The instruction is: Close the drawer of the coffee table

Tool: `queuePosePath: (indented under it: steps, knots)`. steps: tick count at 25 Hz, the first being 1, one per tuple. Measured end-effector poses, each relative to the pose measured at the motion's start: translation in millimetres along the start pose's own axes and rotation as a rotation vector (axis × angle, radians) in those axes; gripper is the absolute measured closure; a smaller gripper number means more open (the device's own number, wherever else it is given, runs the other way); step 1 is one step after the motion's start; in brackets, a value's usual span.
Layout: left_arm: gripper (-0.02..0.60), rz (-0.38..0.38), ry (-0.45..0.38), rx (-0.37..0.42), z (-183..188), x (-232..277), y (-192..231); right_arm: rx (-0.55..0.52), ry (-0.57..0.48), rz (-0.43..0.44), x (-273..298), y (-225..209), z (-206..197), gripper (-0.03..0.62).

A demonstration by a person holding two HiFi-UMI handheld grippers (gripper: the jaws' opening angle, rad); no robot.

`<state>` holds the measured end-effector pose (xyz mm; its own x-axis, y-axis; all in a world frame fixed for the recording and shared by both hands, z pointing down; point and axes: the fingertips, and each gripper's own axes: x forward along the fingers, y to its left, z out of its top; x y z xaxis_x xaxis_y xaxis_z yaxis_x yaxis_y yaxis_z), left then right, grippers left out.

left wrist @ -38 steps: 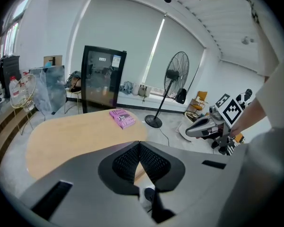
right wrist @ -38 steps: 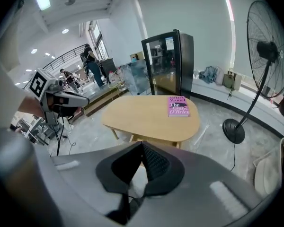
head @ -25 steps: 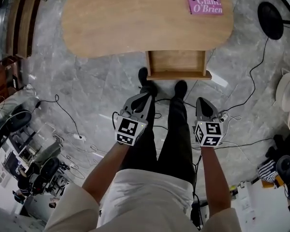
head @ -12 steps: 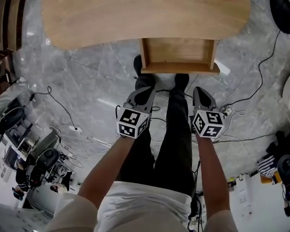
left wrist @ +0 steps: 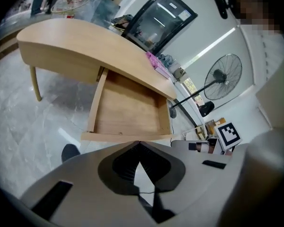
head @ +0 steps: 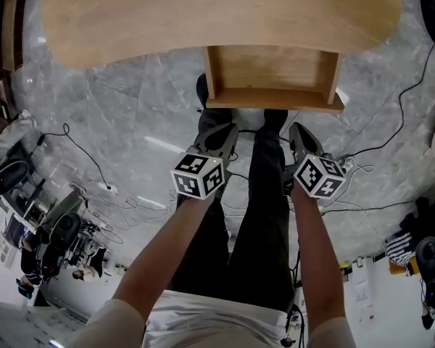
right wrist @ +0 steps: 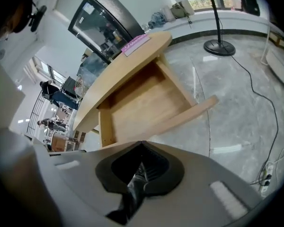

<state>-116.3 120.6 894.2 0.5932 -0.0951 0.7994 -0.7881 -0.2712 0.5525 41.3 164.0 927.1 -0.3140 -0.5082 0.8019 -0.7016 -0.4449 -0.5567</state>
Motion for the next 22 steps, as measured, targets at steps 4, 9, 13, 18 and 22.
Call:
queuePosePath:
  steps: [4, 9, 13, 18, 22]
  knots:
    - [0.575, 0.006, -0.014, -0.117, -7, 16, 15, 0.064, 0.003, -0.004, 16, -9, -9, 0.585]
    - [0.575, 0.014, -0.019, -0.292, -20, 35, 29, 0.199, -0.029, -0.032, 29, -23, -10, 0.583]
    - [0.574, -0.014, -0.066, -0.454, -24, 45, 30, 0.327, -0.072, -0.009, 35, -30, -6, 0.583]
    - [0.574, -0.074, -0.186, -0.710, -16, 50, 36, 0.507, -0.107, 0.076, 40, -27, -5, 0.542]
    - [0.565, -0.099, -0.228, -0.782, -12, 55, 36, 0.604, -0.138, 0.083, 39, -33, -1, 0.503]
